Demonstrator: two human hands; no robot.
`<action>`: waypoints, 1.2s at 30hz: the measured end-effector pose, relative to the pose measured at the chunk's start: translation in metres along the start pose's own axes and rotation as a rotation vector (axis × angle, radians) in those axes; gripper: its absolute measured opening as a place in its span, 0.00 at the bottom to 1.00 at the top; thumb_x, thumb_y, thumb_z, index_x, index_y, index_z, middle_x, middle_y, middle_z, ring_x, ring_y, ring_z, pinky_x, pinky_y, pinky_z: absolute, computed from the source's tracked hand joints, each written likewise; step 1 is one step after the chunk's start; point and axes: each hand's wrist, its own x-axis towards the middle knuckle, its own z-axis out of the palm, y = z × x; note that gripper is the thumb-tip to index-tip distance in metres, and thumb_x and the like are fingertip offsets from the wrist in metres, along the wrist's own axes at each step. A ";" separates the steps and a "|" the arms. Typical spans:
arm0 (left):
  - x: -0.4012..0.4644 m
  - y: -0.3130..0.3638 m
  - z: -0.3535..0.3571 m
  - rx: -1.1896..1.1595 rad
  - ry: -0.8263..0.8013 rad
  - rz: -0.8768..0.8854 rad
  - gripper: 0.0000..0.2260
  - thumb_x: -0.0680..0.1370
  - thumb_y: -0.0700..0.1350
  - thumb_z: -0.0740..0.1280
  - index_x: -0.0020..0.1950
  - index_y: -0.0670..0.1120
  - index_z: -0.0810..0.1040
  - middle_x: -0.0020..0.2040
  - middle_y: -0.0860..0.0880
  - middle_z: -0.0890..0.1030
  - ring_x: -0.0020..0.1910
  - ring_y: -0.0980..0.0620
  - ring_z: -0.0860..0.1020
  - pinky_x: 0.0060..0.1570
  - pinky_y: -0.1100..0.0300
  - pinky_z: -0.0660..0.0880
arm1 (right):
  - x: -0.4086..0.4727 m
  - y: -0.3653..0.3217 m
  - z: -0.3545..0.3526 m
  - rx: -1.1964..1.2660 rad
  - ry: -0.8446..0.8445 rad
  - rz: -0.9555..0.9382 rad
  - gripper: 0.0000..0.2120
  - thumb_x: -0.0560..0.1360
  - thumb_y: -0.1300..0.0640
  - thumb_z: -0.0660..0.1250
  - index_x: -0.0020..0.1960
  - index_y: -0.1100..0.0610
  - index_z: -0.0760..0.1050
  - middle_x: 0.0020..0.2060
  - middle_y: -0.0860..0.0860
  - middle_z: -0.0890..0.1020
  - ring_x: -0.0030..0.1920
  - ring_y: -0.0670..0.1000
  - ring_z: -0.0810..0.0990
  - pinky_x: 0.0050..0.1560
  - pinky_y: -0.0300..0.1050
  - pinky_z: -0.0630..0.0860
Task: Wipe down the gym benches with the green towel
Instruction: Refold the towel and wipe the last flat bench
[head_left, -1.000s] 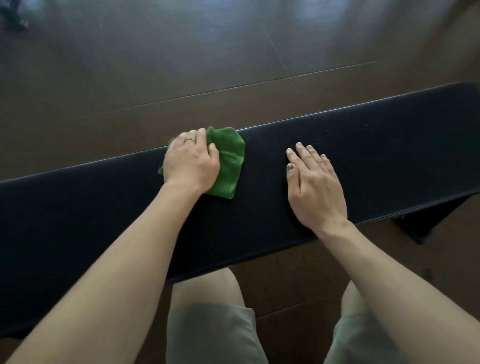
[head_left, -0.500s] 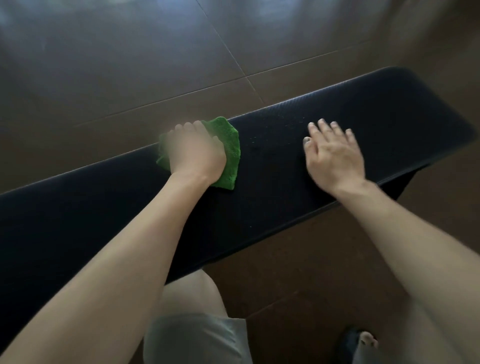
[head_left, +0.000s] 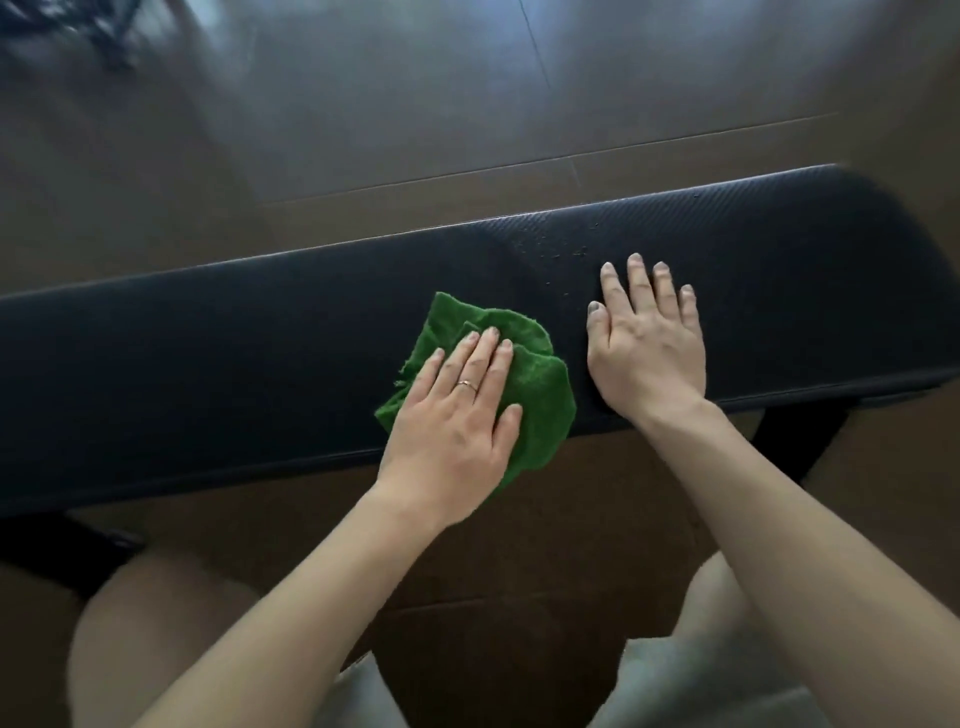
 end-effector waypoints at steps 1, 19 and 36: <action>-0.003 -0.004 -0.002 -0.019 -0.004 -0.013 0.30 0.83 0.60 0.38 0.85 0.51 0.47 0.85 0.53 0.46 0.83 0.56 0.43 0.81 0.55 0.40 | -0.001 0.000 -0.001 0.011 0.003 -0.007 0.28 0.86 0.44 0.42 0.85 0.50 0.50 0.85 0.52 0.50 0.85 0.56 0.45 0.83 0.57 0.41; 0.156 0.003 -0.013 -0.079 0.074 -0.308 0.27 0.86 0.54 0.46 0.85 0.51 0.51 0.85 0.52 0.50 0.84 0.54 0.47 0.82 0.53 0.44 | 0.003 0.006 0.005 0.076 0.130 -0.048 0.27 0.87 0.48 0.44 0.83 0.53 0.60 0.83 0.55 0.59 0.84 0.57 0.53 0.83 0.58 0.47; 0.153 0.023 -0.010 -0.062 0.021 -0.203 0.28 0.86 0.54 0.45 0.85 0.47 0.47 0.85 0.49 0.48 0.84 0.50 0.45 0.82 0.49 0.43 | 0.033 0.068 -0.023 -0.042 0.084 0.155 0.28 0.87 0.46 0.42 0.85 0.50 0.55 0.84 0.52 0.55 0.84 0.57 0.47 0.83 0.61 0.42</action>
